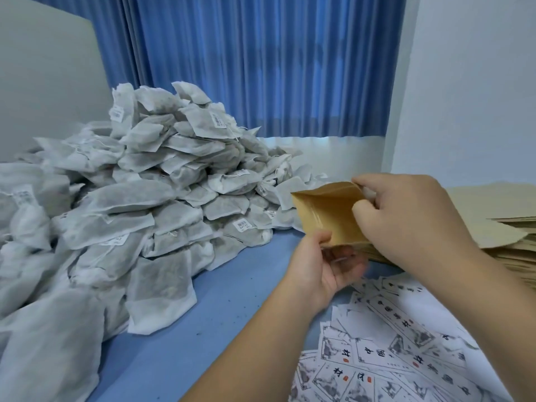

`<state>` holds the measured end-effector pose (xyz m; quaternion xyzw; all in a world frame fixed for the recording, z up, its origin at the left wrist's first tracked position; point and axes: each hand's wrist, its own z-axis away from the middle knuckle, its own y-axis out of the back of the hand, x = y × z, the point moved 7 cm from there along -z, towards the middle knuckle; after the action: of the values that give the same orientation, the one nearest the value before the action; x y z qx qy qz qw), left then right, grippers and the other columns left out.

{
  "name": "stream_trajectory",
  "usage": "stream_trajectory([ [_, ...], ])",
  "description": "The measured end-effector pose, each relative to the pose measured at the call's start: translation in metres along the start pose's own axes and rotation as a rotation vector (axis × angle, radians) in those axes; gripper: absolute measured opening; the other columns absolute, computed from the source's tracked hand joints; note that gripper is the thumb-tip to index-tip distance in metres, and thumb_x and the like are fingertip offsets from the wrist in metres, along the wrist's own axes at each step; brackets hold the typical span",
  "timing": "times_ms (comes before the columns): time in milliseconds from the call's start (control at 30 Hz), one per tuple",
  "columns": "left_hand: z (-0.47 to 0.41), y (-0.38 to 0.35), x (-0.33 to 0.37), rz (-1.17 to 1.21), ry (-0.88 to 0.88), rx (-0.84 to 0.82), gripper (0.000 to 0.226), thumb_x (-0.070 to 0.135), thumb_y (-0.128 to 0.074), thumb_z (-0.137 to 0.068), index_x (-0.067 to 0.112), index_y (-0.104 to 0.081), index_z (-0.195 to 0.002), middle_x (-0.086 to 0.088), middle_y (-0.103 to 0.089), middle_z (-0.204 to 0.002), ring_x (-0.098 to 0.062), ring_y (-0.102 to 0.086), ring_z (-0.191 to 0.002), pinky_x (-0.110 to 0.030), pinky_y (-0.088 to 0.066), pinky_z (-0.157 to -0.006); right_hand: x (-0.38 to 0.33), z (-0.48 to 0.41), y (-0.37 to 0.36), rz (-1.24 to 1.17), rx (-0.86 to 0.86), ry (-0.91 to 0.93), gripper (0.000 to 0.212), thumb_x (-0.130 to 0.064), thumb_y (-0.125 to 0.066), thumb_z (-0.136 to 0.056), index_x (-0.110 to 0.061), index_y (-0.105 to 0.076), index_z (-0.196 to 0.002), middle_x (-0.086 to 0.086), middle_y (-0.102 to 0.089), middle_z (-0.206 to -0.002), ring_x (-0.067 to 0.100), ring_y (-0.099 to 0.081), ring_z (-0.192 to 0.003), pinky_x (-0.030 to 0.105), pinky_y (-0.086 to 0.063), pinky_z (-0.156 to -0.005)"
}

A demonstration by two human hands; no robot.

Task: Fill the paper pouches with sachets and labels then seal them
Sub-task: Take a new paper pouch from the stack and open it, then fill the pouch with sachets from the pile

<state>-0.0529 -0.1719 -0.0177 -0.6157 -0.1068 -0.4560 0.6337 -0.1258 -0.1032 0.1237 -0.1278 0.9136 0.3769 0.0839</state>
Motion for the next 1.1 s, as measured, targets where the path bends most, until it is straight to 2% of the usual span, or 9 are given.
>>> stream_trajectory([
  [133,-0.004,0.007,0.013,-0.150,-0.079,0.023,0.024,0.029,-0.050,-0.096,0.007,-0.055,-0.104,-0.008,-0.061,-0.067,-0.023,-0.066,-0.052,-0.030,-0.054,-0.047,0.008,-0.001,-0.007,0.014,-0.021,-0.053,0.024,-0.016,-0.052,-0.077,-0.010,-0.068,-0.094,0.005,-0.063,-0.064,0.029,-0.057,-0.070,0.039,-0.053,-0.065],
  [267,0.005,0.011,0.035,-0.380,-0.205,0.117,0.019,0.035,-0.049,-0.095,0.018,-0.058,-0.093,-0.004,-0.061,-0.076,-0.020,-0.065,-0.057,-0.028,-0.052,-0.048,0.014,-0.001,-0.012,-0.010,-0.072,-0.101,0.025,-0.013,-0.053,-0.074,-0.010,-0.067,-0.095,0.004,-0.060,-0.057,0.028,-0.057,-0.068,0.040,-0.053,-0.065],
  [400,0.033,0.037,0.100,-1.198,-0.706,0.550,0.014,0.032,-0.055,-0.086,0.025,-0.063,-0.095,0.008,-0.060,-0.092,-0.016,-0.060,-0.087,-0.031,-0.049,-0.073,0.017,0.000,-0.018,-0.048,-0.140,-0.110,0.031,-0.012,-0.053,-0.074,-0.017,-0.070,-0.101,0.004,-0.062,-0.064,0.023,-0.056,-0.068,0.035,-0.053,-0.066],
  [500,0.060,0.048,0.143,-1.948,-0.936,0.888,0.030,0.033,-0.057,-0.085,0.018,-0.060,-0.111,-0.005,-0.052,-0.111,-0.026,-0.051,-0.104,-0.036,-0.041,-0.079,0.015,0.001,-0.021,-0.085,-0.182,-0.113,0.042,-0.014,-0.054,-0.076,-0.033,-0.069,-0.111,0.000,-0.066,-0.076,0.021,-0.058,-0.075,0.032,-0.050,-0.069],
  [600,0.063,0.084,0.181,-2.291,-0.551,1.102,0.047,0.050,-0.056,-0.085,0.018,-0.049,-0.119,-0.009,-0.046,-0.123,-0.031,-0.047,-0.113,-0.040,-0.039,-0.087,0.016,0.002,-0.023,-0.091,-0.206,-0.121,0.043,-0.015,-0.055,-0.078,-0.034,-0.068,-0.114,-0.001,-0.070,-0.090,0.023,-0.059,-0.088,0.033,-0.051,-0.076],
  [700,0.062,0.111,0.202,-2.294,-0.259,1.090,0.038,0.035,-0.048,-0.091,0.015,-0.046,-0.123,-0.011,-0.044,-0.124,-0.034,-0.048,-0.114,-0.041,-0.038,-0.089,0.020,0.001,-0.024,-0.069,-0.224,-0.127,0.039,-0.015,-0.054,-0.078,-0.028,-0.068,-0.112,0.003,-0.071,-0.097,0.026,-0.060,-0.091,0.035,-0.053,-0.078],
  [800,0.062,0.114,0.214,-2.281,-0.290,1.024,0.035,0.027,-0.039,-0.095,0.009,-0.049,-0.124,-0.015,-0.047,-0.118,-0.038,-0.053,-0.107,-0.041,-0.041,-0.081,0.023,-0.001,-0.021,-0.073,-0.220,-0.139,0.046,-0.015,-0.054,-0.078,-0.036,-0.066,-0.117,0.003,-0.069,-0.106,0.025,-0.060,-0.095,0.032,-0.051,-0.078],
  [967,0.060,0.113,0.204,-2.417,-0.297,0.979,0.039,0.049,-0.044,-0.092,0.020,-0.049,-0.119,-0.009,-0.045,-0.120,-0.034,-0.054,-0.106,-0.038,-0.042,-0.078,0.023,0.000,-0.021,-0.059,-0.235,-0.151,0.036,-0.013,-0.053,-0.076,-0.028,-0.070,-0.104,0.007,-0.070,-0.096,0.027,-0.061,-0.085,0.036,-0.054,-0.074],
  [1100,0.051,0.112,0.204,-2.441,-0.270,0.960,0.034,0.031,-0.046,-0.096,0.015,-0.047,-0.125,-0.013,-0.045,-0.120,-0.035,-0.054,-0.107,-0.037,-0.041,-0.074,0.020,0.001,-0.021,-0.024,-0.240,-0.141,0.027,-0.012,-0.052,-0.073,-0.016,-0.067,-0.095,0.013,-0.069,-0.088,0.030,-0.061,-0.080,0.042,-0.056,-0.071],
])
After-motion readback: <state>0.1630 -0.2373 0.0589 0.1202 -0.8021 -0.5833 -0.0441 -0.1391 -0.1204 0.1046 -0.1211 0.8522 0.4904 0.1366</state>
